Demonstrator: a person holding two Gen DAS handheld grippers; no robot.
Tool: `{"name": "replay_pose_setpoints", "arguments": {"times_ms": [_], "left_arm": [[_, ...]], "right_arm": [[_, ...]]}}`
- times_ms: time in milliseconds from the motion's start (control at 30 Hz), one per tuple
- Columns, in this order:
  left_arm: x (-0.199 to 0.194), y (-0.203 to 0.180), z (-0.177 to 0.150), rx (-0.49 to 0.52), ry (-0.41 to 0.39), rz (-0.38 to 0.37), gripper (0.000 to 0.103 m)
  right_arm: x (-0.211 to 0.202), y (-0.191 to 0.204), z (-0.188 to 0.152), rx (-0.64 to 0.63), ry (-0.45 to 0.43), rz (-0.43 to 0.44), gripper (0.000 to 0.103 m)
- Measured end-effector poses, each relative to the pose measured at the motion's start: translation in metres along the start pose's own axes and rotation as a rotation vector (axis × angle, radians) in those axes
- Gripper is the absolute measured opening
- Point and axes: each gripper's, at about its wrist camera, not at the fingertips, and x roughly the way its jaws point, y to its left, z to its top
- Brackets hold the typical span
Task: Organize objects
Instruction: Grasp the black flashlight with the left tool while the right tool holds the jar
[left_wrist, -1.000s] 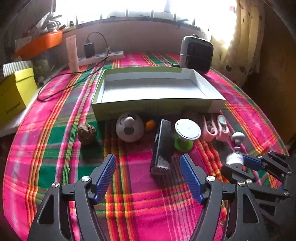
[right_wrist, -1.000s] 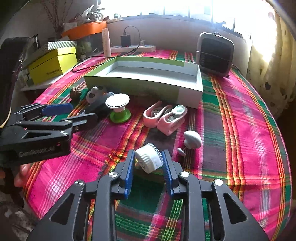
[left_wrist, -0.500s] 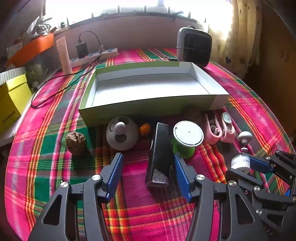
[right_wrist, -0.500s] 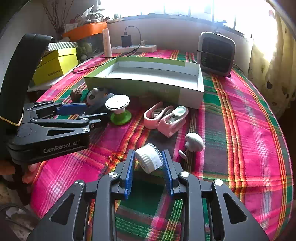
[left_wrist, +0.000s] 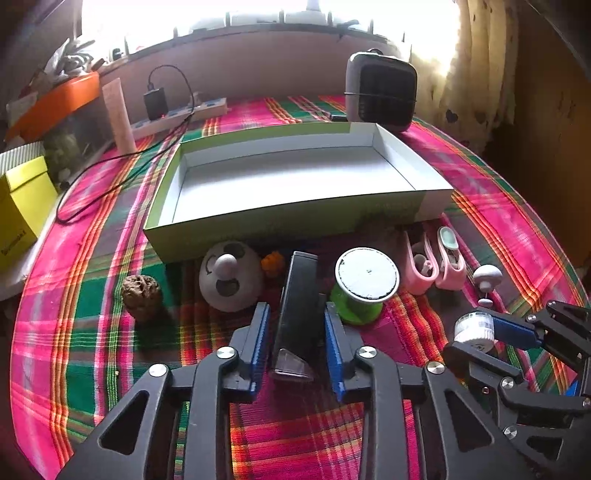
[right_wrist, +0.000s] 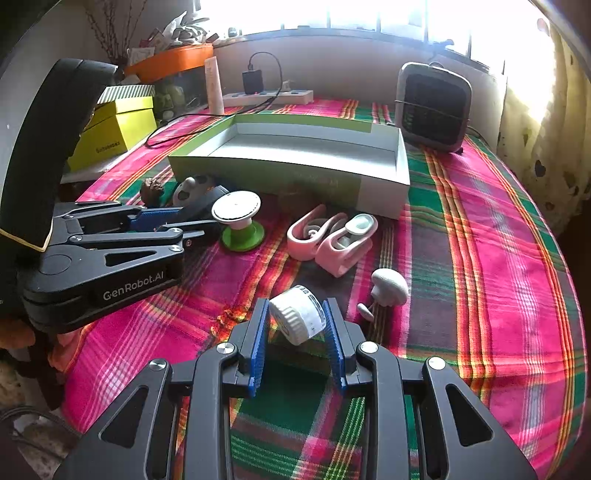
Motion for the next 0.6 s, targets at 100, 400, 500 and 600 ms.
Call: {"name": "replay_pose_setpoints", "arguments": {"times_ms": [100,400,500,600], "left_arm": [[0.000,0.001,0.000,-0.010,0.000,-0.002,0.022],[-0.002,0.002,0.001,-0.022,0.001,-0.015,0.021],[-0.006,0.003,0.001,-0.027,-0.001,-0.023,0.021],[-0.011,0.003,0.000,-0.028,-0.005,-0.027,0.021]], "right_arm": [[0.001,0.000,0.001,0.001,0.001,0.002,0.030],[0.001,0.001,0.002,0.000,0.003,0.020,0.030],[-0.003,0.001,0.005,0.000,-0.011,0.028,0.030],[-0.006,0.000,0.009,0.003,-0.020,0.035,0.030]]}}
